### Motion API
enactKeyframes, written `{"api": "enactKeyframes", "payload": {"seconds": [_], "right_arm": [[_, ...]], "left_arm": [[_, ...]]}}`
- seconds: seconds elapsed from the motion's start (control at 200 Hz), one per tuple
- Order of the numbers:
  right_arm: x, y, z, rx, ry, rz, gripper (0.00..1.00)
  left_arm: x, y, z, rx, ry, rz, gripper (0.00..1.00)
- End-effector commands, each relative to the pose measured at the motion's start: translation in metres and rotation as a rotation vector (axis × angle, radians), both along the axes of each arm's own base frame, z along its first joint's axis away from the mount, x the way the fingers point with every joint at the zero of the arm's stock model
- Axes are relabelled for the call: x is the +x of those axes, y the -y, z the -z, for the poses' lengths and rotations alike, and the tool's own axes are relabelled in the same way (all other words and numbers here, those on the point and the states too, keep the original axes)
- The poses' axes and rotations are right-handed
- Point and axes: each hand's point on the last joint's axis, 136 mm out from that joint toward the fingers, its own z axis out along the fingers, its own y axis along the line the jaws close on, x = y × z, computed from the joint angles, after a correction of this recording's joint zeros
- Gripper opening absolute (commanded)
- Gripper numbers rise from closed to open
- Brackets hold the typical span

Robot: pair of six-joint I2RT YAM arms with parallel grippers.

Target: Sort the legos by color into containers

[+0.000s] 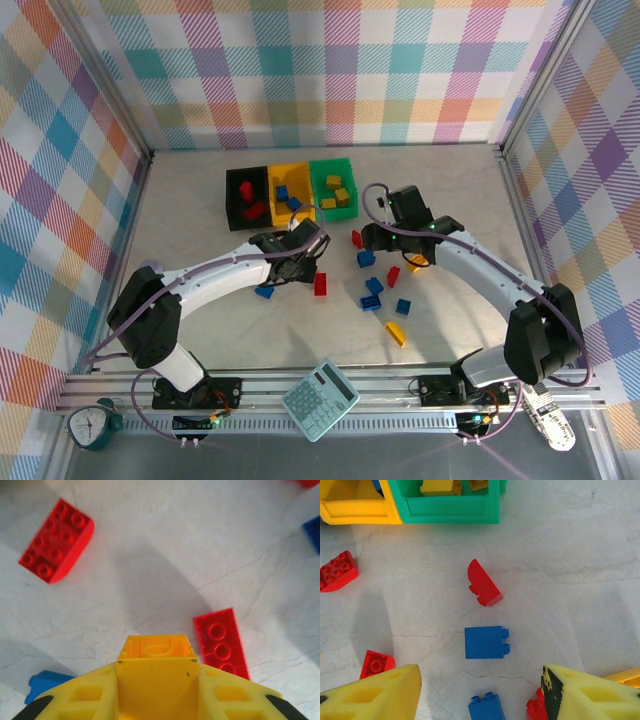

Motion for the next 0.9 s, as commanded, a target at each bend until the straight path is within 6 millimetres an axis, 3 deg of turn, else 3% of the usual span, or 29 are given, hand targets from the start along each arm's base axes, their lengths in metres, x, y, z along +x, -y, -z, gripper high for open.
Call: {"api": "enactKeyframes", "payload": {"seconds": [0.0,0.175,0.35,0.6,0.895], "right_arm": [[-0.006,0.002,-0.006,0.012,0.015,0.008,0.65],[-0.019,0.011,-0.005,0.005,0.012,0.020,0.65],[-0.037,0.019,-0.001,0.015,-0.010,0.021,0.65],[-0.062,0.028,0.007,0.028,-0.049,0.024,0.65],[-0.074,0.026,0.024,0.041,-0.097,0.020,0.64]], "left_arm": [[0.026,-0.003,-0.025,0.017,0.059,-0.013,0.20],[0.078,0.015,-0.059,-0.031,0.142,-0.010,0.20],[0.144,0.030,-0.075,-0.076,0.179,-0.041,0.19],[0.219,0.059,-0.074,-0.110,0.253,-0.026,0.19],[0.273,0.073,-0.050,-0.147,0.314,-0.063,0.23]]}}
